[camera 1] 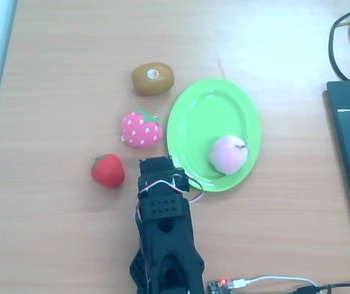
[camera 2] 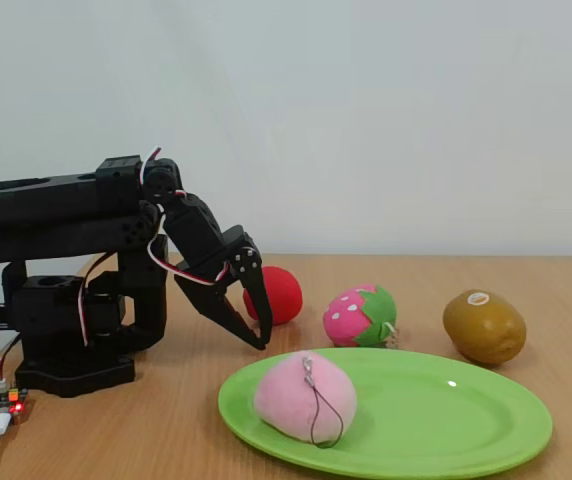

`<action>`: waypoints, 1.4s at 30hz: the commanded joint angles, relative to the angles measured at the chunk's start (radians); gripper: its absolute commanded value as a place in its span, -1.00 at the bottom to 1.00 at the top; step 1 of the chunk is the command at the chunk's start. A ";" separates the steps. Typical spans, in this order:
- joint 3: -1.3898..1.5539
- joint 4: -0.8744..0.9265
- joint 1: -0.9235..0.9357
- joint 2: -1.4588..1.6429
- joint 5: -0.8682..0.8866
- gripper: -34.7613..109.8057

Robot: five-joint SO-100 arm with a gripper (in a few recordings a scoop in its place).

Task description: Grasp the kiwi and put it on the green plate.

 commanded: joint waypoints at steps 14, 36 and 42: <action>0.005 0.006 -0.020 0.023 -0.014 -0.63; 0.005 0.006 -0.015 0.023 -0.008 -0.63; 0.005 0.006 -0.015 0.023 -0.014 -0.63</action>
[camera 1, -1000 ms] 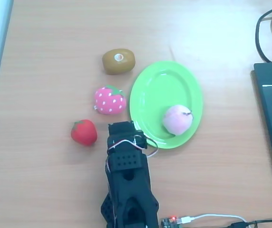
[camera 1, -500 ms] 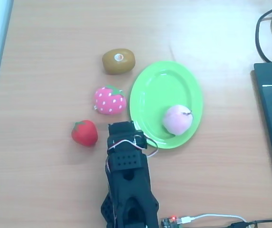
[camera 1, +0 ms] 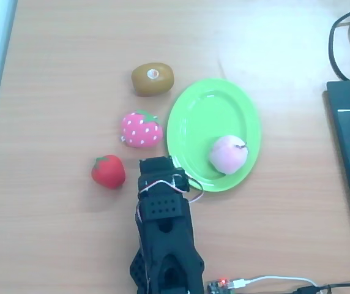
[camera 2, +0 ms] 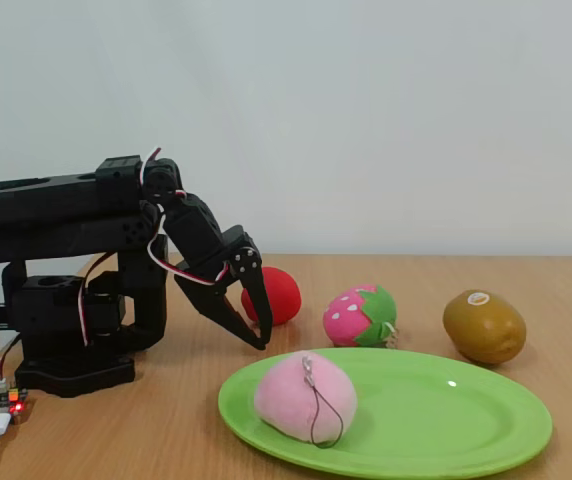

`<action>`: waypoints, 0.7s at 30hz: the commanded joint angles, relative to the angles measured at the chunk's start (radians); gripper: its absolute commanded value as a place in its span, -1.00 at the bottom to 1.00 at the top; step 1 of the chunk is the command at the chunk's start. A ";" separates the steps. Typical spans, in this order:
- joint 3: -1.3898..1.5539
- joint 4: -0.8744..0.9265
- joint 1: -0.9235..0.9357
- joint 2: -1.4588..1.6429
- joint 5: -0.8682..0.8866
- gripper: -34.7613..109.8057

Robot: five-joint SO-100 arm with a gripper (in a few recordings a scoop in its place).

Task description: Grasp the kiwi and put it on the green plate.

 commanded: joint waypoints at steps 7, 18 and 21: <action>-0.028 -0.055 -0.006 0.003 -0.060 -0.63; -0.328 -0.052 0.017 -0.229 -0.066 -0.63; -0.491 0.003 0.023 -0.367 -0.054 -0.63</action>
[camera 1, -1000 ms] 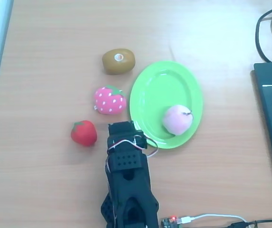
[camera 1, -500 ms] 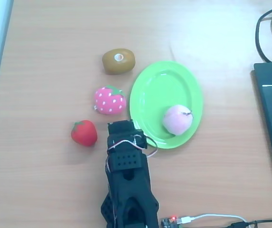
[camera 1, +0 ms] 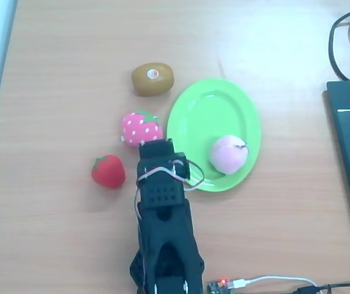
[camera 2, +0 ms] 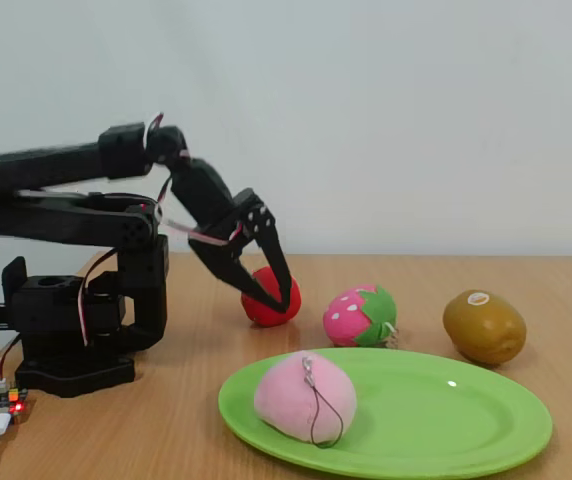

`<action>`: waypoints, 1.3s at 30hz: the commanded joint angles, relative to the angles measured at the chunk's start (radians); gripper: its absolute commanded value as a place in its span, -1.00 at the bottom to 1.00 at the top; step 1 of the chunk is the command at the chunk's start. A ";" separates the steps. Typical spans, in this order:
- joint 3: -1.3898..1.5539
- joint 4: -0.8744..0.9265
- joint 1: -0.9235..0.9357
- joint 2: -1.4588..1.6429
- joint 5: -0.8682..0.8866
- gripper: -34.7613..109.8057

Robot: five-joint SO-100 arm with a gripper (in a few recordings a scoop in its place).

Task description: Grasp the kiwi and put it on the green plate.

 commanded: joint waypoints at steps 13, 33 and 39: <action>-0.546 0.077 0.075 -0.388 0.008 -0.63; -0.861 -0.003 0.044 -0.819 -0.106 -0.52; -0.861 -0.058 0.021 -0.885 -0.118 -0.24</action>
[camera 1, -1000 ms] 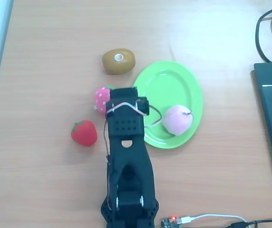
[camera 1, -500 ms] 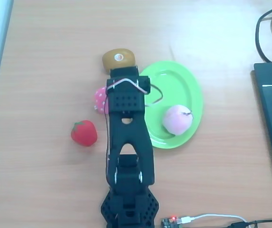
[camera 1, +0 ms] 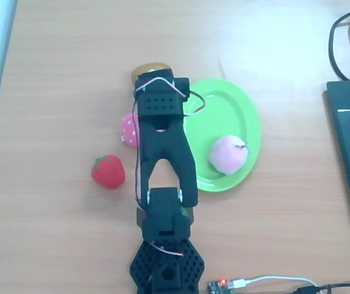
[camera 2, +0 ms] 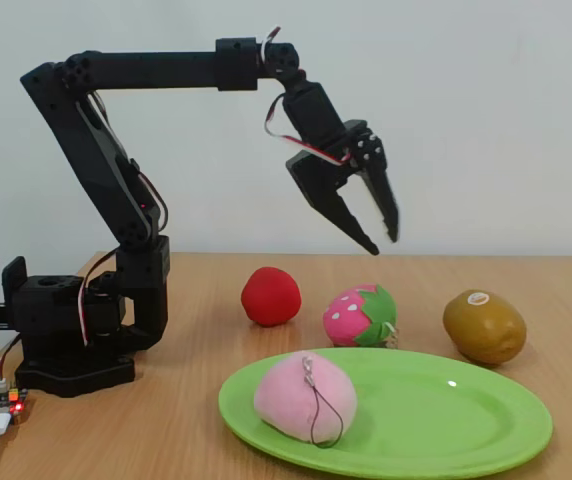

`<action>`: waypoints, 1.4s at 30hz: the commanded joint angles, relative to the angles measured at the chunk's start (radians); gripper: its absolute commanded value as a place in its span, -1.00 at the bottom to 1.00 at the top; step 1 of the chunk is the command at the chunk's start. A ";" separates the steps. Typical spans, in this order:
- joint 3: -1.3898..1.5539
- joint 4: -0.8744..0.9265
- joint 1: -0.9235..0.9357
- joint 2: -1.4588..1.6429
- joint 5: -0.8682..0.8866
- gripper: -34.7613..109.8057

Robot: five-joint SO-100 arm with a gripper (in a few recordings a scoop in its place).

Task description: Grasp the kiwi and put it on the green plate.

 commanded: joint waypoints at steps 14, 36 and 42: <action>-0.189 -0.021 -0.041 -0.179 0.009 0.02; -0.482 -0.020 -0.026 -0.532 0.026 0.09; -0.476 -0.017 -0.005 -0.597 0.044 0.11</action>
